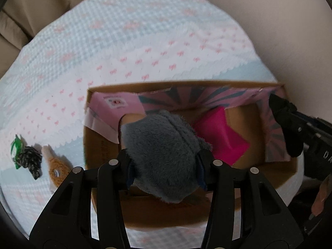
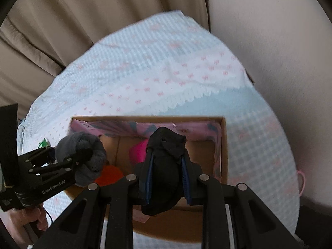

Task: Organize soft objects
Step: 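Carry the grey sock and black sock into the box and release both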

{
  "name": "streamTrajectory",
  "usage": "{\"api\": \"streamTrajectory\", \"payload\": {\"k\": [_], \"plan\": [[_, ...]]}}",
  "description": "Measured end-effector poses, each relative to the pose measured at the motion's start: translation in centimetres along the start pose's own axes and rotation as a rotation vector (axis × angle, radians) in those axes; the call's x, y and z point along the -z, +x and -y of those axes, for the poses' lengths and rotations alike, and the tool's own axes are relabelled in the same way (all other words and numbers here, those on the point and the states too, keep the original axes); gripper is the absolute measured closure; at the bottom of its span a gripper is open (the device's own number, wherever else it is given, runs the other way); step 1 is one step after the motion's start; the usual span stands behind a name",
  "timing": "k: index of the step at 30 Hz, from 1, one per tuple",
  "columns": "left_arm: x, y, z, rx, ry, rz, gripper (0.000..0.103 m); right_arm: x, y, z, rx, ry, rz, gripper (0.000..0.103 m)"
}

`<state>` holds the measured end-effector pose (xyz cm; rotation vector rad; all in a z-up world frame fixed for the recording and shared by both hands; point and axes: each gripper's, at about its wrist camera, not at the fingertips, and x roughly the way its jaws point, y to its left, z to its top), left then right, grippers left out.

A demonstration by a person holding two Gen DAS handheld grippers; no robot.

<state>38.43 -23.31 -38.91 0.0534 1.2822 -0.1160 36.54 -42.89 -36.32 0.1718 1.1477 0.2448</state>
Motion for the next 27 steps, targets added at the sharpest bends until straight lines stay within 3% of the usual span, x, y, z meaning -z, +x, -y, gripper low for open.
{"api": "streamTrajectory", "payload": {"k": [2,4,6,8,10,11,27], "plan": [[0.2,0.7,0.1,-0.018,0.015,-0.013,0.060,0.1,1.1,0.5,0.002,0.025,-0.026,0.081],[0.2,0.8,0.1,-0.035,0.026,-0.016,0.053,0.1,2.0,0.8,0.001,0.035,-0.050,0.080],[0.2,0.6,0.3,-0.059,0.041,-0.009,0.027,-0.1,2.7,0.9,0.003,0.037,-0.056,0.070],[0.2,0.1,0.6,-0.056,0.060,-0.001,0.000,-0.3,2.7,0.8,-0.007,0.039,-0.045,0.031],[0.3,-0.5,0.9,-0.062,0.079,0.015,0.000,-0.4,2.3,0.8,-0.018,0.052,-0.021,0.006],[0.5,-0.8,1.0,-0.062,0.087,0.014,0.000,-0.5,2.1,0.9,-0.026,0.063,-0.008,0.001],[1.4,-5.5,1.6,-0.070,0.079,0.061,0.000,0.1,-0.2,-0.1,-0.076,0.047,0.026,0.001]]}}
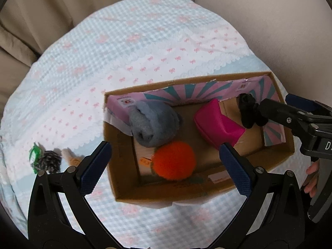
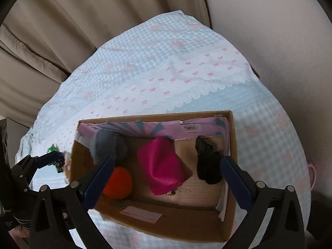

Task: Organize soft objects
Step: 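Carry the grey sock and black sock into the box and release both, then withdraw both tools from the box toward the remaining items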

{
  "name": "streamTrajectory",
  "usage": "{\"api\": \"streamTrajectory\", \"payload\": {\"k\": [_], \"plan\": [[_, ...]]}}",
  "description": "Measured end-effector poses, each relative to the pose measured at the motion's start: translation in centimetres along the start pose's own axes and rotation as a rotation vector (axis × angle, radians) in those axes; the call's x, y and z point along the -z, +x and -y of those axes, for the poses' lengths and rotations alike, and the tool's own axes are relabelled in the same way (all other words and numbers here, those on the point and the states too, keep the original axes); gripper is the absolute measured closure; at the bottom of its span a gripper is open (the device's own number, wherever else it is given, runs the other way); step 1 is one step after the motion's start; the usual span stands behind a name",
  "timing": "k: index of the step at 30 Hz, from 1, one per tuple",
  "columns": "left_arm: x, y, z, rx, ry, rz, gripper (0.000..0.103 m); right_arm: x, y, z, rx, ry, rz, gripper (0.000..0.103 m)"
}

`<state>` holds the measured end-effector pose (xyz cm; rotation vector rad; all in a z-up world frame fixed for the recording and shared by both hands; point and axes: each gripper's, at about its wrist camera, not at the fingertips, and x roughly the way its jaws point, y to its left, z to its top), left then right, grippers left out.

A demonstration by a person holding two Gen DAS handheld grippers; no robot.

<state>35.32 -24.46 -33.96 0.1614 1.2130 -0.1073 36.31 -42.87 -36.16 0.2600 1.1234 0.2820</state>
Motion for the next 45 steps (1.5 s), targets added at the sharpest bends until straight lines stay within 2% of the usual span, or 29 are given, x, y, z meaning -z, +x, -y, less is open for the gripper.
{"api": "streamTrajectory", "payload": {"k": [7,12,17,22,26,31,38,45], "plan": [[0.6,-4.9,-0.6,-0.041,-0.026,0.080,0.000,0.3,-4.0,-1.7,-0.021,-0.013,0.055,0.001],[2.0,-10.1,-1.1,-0.025,-0.056,0.166,0.000,1.0,-8.7,-3.8,-0.021,-0.049,0.129,0.001],[4.3,-15.7,-2.3,-0.001,-0.114,0.263,0.000,2.4,-14.1,-5.8,0.015,-0.096,0.214,0.001],[7.0,-20.5,-3.4,0.013,-0.147,0.338,0.000,5.0,-18.6,-8.0,0.064,-0.142,0.272,0.001],[10.0,-24.2,-4.3,0.010,-0.147,0.393,0.000,7.4,-21.3,-9.9,0.082,-0.150,0.281,0.001],[13.9,-27.1,-5.6,0.022,-0.152,0.425,0.000,11.1,-24.1,-12.1,0.149,-0.158,0.334,0.001],[19.4,-30.4,-10.2,0.035,-0.175,0.456,0.000,15.1,-26.3,-16.5,0.166,-0.195,0.365,0.001],[23.4,-31.9,-16.9,0.022,-0.206,0.473,0.000,17.4,-26.3,-22.4,0.105,-0.190,0.398,0.001]]}}
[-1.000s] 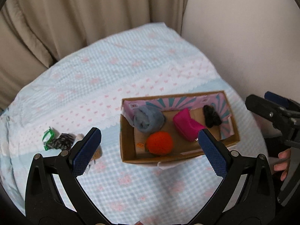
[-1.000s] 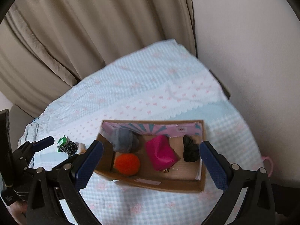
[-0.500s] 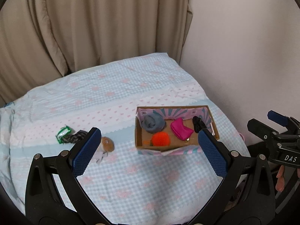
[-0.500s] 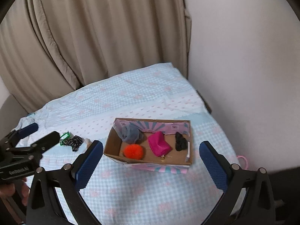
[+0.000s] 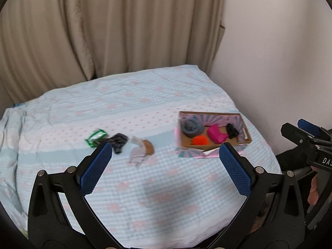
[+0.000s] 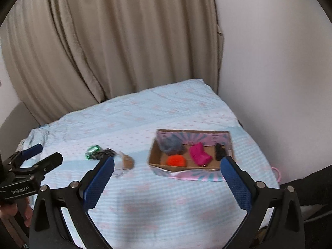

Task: Organize soft objects
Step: 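Withdraw both tools from the box toward the remaining items, then grasp the green packet with the left tool while the right tool grasps the grey cloth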

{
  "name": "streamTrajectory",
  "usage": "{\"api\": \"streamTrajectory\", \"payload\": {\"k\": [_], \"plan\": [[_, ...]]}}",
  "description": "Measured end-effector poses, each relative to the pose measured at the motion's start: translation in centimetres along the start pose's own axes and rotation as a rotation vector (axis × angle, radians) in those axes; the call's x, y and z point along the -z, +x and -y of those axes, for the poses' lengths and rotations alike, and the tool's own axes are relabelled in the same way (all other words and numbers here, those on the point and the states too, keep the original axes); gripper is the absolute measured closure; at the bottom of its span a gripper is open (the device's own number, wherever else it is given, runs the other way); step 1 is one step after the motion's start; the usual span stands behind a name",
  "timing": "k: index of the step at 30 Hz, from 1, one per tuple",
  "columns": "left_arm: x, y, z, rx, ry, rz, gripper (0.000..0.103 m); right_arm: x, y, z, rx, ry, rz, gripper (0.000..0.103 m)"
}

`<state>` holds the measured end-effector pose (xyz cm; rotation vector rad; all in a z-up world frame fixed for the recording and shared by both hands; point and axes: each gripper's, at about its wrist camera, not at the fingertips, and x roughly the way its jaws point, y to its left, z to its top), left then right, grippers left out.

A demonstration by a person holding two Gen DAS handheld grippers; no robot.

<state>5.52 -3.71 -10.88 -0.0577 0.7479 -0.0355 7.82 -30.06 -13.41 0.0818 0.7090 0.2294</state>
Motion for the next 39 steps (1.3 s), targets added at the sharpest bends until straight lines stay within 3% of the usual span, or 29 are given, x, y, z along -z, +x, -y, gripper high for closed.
{"api": "streamTrajectory", "payload": {"k": [10,18,27,35,39], "plan": [[0.2,-0.9,-12.1,-0.027,-0.044,-0.001,0.000,1.3,2.3,-10.3,-0.057,-0.003,-0.005,0.001],[-0.9,3.3,-20.5,0.004,-0.025,-0.038,0.000,2.8,6.8,-17.3,-0.028,0.006,-0.030,0.001],[-1.3,12.9,-25.8,0.044,-0.009,-0.121,0.001,4.8,14.4,-21.9,0.018,0.043,-0.097,0.001],[0.1,25.6,-29.0,0.049,0.025,-0.194,0.002,6.7,23.1,-22.9,0.052,0.031,-0.135,0.001],[1.7,32.0,-29.8,0.043,0.059,-0.240,0.007,8.9,28.5,-22.9,0.058,0.035,-0.159,0.001]]}}
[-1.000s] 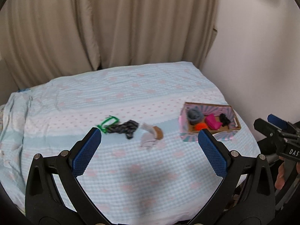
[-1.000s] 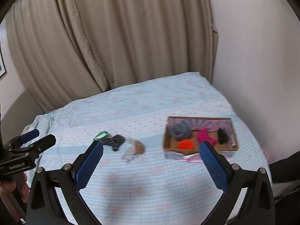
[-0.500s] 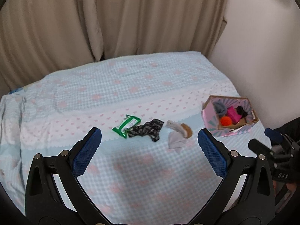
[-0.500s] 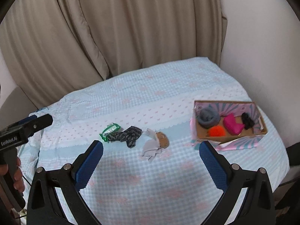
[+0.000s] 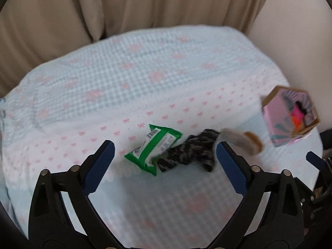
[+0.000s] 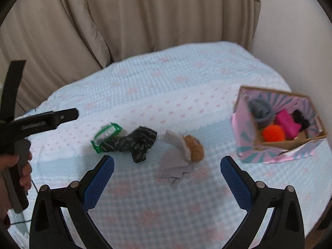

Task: Organize soft objects
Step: 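Grasp the green packet with the left tool while the right tool grasps the grey cloth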

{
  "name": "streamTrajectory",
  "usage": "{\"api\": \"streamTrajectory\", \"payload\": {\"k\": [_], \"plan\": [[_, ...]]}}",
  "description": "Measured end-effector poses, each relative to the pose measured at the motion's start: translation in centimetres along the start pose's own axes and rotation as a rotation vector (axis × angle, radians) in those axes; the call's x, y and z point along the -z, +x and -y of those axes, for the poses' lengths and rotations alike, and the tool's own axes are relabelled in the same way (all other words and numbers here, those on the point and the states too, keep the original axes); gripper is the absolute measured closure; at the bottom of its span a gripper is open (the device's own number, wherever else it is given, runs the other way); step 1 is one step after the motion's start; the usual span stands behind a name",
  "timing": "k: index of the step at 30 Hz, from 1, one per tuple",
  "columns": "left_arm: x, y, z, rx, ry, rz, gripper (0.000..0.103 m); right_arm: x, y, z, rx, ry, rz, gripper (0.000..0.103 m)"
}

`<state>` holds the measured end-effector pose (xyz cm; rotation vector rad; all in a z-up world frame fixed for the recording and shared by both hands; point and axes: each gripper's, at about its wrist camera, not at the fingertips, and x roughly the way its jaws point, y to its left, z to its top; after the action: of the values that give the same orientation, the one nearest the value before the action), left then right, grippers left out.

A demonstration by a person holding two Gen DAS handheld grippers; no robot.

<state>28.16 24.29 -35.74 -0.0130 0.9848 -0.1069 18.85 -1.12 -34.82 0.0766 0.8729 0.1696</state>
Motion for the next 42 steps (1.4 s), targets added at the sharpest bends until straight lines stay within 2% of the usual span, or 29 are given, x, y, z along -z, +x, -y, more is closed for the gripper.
{"api": "streamTrajectory", "payload": {"k": [6,11,14,16,18,19,20,22,24,27,29,30,32,34,42], "plan": [[1.2,7.6,-1.8,0.008,-0.031,-0.059,0.009,2.2,7.2,-0.2,0.024,0.023,-0.065,0.001],[1.7,11.7,-2.1,0.025,-0.038,-0.095,0.009,3.5,11.3,0.3,0.039,0.023,-0.095,0.005],[1.9,13.2,-1.9,0.026,-0.024,-0.105,0.015,3.9,13.1,0.9,0.038,0.046,-0.100,0.005],[1.9,13.8,-2.1,0.035,-0.033,-0.101,0.020,4.0,14.1,1.3,0.032,0.057,-0.104,0.013],[1.8,14.5,-2.2,0.048,-0.042,-0.118,0.036,4.1,15.2,1.4,0.026,0.064,-0.119,0.023],[1.8,14.8,-2.2,0.051,-0.048,-0.133,0.040,4.2,15.7,1.5,0.025,0.066,-0.127,0.033],[1.8,15.0,-2.3,0.040,-0.048,-0.144,0.046,4.2,16.1,1.5,0.036,0.066,-0.134,0.036],[1.9,15.1,-2.1,0.024,-0.029,-0.140,0.049,4.2,16.1,1.5,0.049,0.053,-0.110,0.040],[2.0,14.9,-2.2,0.006,-0.020,-0.138,0.060,4.4,16.1,1.3,0.072,0.033,-0.106,0.047],[2.1,14.5,-2.7,0.009,-0.052,-0.128,0.061,4.8,15.9,1.4,0.094,0.018,-0.094,0.058],[2.1,14.3,-2.9,0.000,-0.062,-0.120,0.062,4.7,15.8,1.6,0.094,0.022,-0.093,0.070],[2.1,14.2,-2.9,-0.005,-0.062,-0.117,0.063,4.7,15.7,1.8,0.089,0.029,-0.094,0.072],[2.2,13.8,-2.9,-0.010,-0.066,-0.109,0.064,4.6,15.5,2.0,0.072,0.042,-0.100,0.084],[2.1,13.2,-2.9,-0.013,-0.069,-0.097,0.064,4.6,15.2,1.9,0.061,0.042,-0.100,0.089],[1.3,9.8,-2.9,-0.021,-0.090,-0.060,0.064,3.8,13.0,0.2,0.020,-0.010,-0.076,0.092]]}}
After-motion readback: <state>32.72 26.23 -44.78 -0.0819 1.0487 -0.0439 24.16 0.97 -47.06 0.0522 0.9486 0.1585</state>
